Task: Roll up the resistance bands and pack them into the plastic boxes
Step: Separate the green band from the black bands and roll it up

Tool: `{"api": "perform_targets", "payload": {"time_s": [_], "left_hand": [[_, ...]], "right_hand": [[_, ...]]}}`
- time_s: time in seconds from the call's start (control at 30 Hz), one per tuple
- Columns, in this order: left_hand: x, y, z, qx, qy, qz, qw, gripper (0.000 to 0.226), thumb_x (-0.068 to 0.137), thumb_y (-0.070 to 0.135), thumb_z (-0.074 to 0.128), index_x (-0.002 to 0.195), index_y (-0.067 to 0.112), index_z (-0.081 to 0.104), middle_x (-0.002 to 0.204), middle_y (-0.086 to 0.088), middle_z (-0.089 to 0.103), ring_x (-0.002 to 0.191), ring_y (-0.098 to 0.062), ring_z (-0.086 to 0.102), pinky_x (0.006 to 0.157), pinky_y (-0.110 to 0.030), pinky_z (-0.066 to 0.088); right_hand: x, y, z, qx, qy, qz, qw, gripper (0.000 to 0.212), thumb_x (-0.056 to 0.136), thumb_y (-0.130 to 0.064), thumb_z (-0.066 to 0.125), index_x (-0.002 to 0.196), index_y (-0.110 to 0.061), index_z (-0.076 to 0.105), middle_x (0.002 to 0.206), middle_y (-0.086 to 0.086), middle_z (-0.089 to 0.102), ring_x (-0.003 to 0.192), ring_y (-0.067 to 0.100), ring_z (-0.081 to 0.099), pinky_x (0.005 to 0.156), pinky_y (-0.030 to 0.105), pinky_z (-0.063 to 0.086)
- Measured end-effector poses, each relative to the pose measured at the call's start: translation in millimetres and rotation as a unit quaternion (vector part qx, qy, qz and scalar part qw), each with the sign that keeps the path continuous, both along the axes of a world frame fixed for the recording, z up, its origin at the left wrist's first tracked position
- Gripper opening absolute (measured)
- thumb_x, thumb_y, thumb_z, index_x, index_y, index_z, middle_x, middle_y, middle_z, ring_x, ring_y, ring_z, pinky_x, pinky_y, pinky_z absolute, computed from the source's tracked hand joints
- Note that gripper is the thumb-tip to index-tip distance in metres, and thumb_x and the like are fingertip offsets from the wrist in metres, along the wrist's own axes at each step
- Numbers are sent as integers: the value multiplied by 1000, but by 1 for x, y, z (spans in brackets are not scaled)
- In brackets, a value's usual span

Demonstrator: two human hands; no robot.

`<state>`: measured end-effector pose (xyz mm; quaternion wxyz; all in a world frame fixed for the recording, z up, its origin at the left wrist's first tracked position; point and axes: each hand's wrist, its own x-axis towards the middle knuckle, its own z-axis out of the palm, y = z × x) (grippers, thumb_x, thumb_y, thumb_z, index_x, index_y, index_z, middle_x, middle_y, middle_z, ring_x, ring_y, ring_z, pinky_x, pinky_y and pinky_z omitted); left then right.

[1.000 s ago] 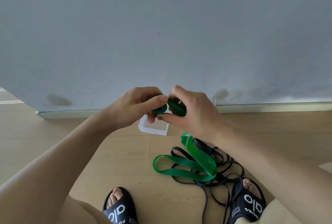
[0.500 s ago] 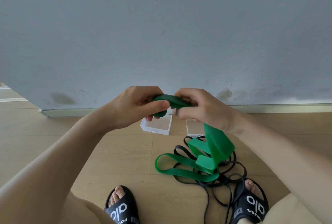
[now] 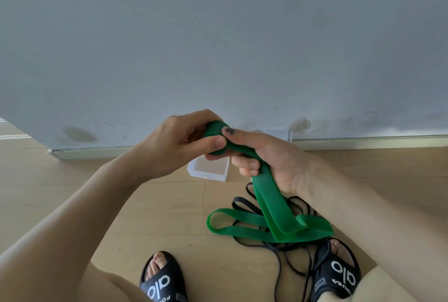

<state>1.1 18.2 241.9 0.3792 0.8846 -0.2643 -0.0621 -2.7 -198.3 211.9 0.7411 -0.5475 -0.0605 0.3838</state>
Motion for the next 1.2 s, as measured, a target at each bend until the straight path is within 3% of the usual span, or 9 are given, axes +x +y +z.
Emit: {"api": "perform_targets", "payload": {"time_s": [0.17, 0.27, 0.37, 0.5, 0.67, 0.87, 0.93, 1.03, 1.2], "left_hand": [[-4, 1, 3, 134, -32, -24, 990, 36, 77, 68, 64, 104, 44, 65, 90, 19, 64, 96, -3, 57, 76, -23, 47], [-5, -10, 4, 190, -27, -41, 981, 37, 76, 69, 63, 105, 46, 64, 90, 16, 62, 91, -1, 57, 78, -28, 49], [-5, -13, 0, 175, -30, -48, 983, 38, 80, 69, 59, 103, 40, 67, 87, 12, 62, 90, -5, 58, 77, -28, 48], [-2, -8, 2, 122, -26, -34, 992, 24, 86, 44, 75, 107, 32, 72, 87, 14, 67, 93, -8, 59, 74, -12, 42], [-2, -8, 4, 70, 5, -10, 997, 25, 83, 33, 82, 107, 31, 73, 90, 14, 69, 94, -6, 59, 70, -8, 41], [-1, -4, 4, 22, 42, -9, 999, 22, 84, 29, 82, 103, 32, 72, 94, 8, 71, 94, -18, 62, 83, -47, 52], [-1, -2, 2, 4, 49, -16, 999, 20, 86, 23, 81, 103, 29, 73, 94, 6, 72, 94, -21, 64, 86, -54, 51], [-3, -3, 1, -26, 38, -27, 999, 18, 91, 19, 77, 107, 23, 72, 96, 5, 72, 94, -23, 66, 89, -48, 53], [-4, -9, 2, -14, 14, -32, 999, 24, 86, 17, 79, 107, 22, 70, 97, 8, 73, 99, -21, 68, 91, -31, 52]], "right_hand": [[4, -3, -5, -116, -66, 31, 991, 35, 94, -30, 69, 116, -3, 72, 92, 11, 72, 51, 3, 42, 50, 20, 26], [3, -2, -1, -160, -101, 48, 981, 37, 96, -30, 68, 118, -1, 70, 88, 12, 74, 55, 2, 52, 54, 23, 30], [5, -7, 6, -230, -162, 72, 957, 42, 95, -44, 68, 112, -7, 73, 85, 4, 77, 74, 6, 67, 76, 29, 45], [7, -15, 11, -292, -218, 58, 930, 66, 78, -67, 67, 100, -6, 75, 66, -3, 68, 72, 16, 57, 76, 34, 41], [11, -22, 11, -214, -162, 34, 963, 45, 77, -50, 77, 89, -8, 65, 66, 1, 65, 78, 23, 52, 77, 38, 34], [9, -19, -1, -134, -87, 4, 987, 29, 83, -37, 81, 77, -17, 62, 67, 4, 62, 64, 14, 48, 63, 28, 33], [6, -15, -3, -126, -86, 18, 988, 22, 92, -40, 72, 86, -18, 67, 82, 5, 70, 64, 10, 51, 63, 25, 34], [3, -12, 1, -49, -54, 72, 995, 25, 100, -39, 55, 107, -22, 73, 111, 7, 75, 62, 9, 41, 62, 24, 32], [12, -14, 4, -58, -72, 48, 995, 24, 101, -17, 58, 80, -15, 70, 67, -10, 66, 57, 0, 56, 59, 15, 38]]}}
